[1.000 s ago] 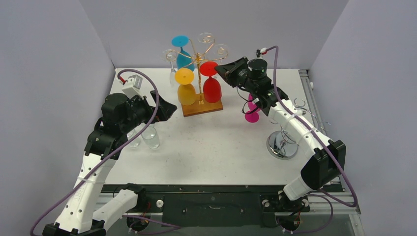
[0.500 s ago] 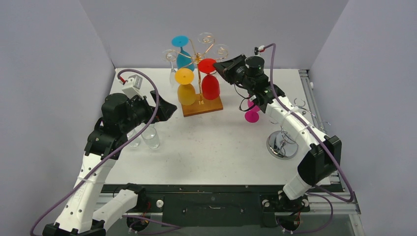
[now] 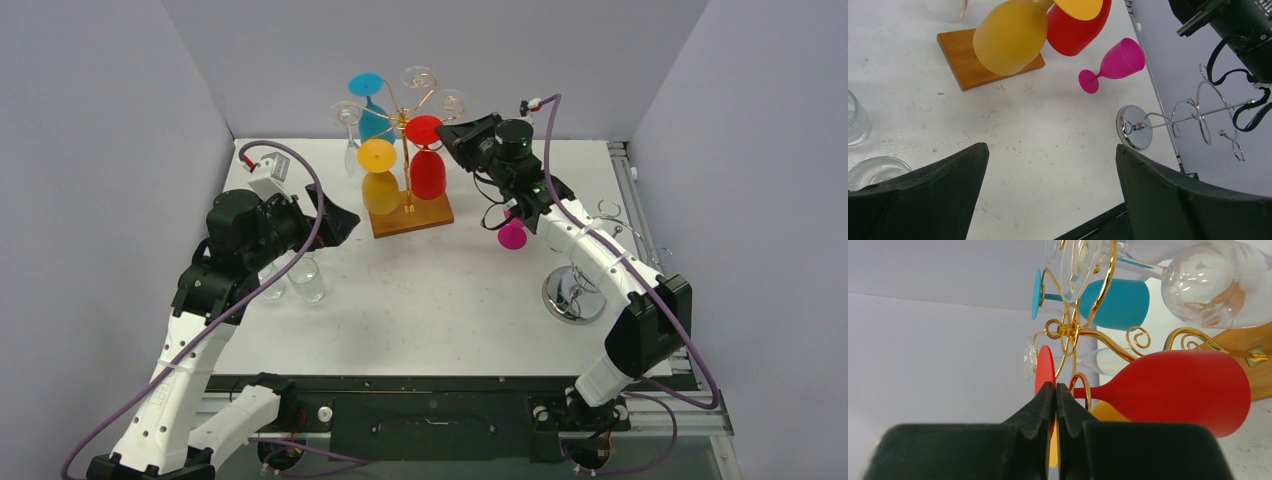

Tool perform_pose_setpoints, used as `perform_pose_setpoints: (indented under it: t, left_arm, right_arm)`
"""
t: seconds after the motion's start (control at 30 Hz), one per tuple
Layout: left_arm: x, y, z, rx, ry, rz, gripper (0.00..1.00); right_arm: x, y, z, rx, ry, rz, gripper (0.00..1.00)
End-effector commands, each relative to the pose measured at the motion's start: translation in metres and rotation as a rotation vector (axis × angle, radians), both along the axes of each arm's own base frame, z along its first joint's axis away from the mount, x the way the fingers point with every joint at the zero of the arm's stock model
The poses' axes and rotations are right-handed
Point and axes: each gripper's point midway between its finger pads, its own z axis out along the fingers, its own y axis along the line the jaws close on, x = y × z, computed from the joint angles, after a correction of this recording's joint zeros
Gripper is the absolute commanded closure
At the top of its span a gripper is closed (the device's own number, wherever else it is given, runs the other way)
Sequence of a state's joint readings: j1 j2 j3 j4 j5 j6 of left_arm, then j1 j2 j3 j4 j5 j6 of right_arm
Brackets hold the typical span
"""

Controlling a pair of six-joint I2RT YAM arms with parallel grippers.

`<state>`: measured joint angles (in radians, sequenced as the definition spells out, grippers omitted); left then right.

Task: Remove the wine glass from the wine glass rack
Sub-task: Pick up the wine glass from the wine rack.

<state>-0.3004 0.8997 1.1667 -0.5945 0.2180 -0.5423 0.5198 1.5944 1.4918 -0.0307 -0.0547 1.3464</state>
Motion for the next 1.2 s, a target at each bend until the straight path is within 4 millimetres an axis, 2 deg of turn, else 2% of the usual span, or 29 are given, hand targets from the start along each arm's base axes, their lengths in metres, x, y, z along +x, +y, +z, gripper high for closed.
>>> perform_pose_setpoints:
  t: [0.0,0.27,0.73,1.17]
  left_arm:
    - [-0.003,-0.002,0.018,-0.015,-0.058,-0.018,0.04]
    - [-0.003,-0.003,0.018,-0.018,-0.057,-0.020,0.04]
    - [-0.004,-0.002,0.019,-0.015,-0.059,-0.020,0.04]
    - [-0.004,-0.007,0.021,-0.038,-0.054,-0.036,0.04]
  right_arm:
    - [0.000,-0.030,0.043,0.061,-0.108,-0.135,1.00]
    - [-0.002,-0.046,0.045,0.069,-0.119,-0.207,1.00]
    - [-0.009,-0.057,0.050,0.071,-0.130,-0.266,1.00]
    - [-0.026,-0.075,0.050,0.049,-0.131,-0.302,1.00]
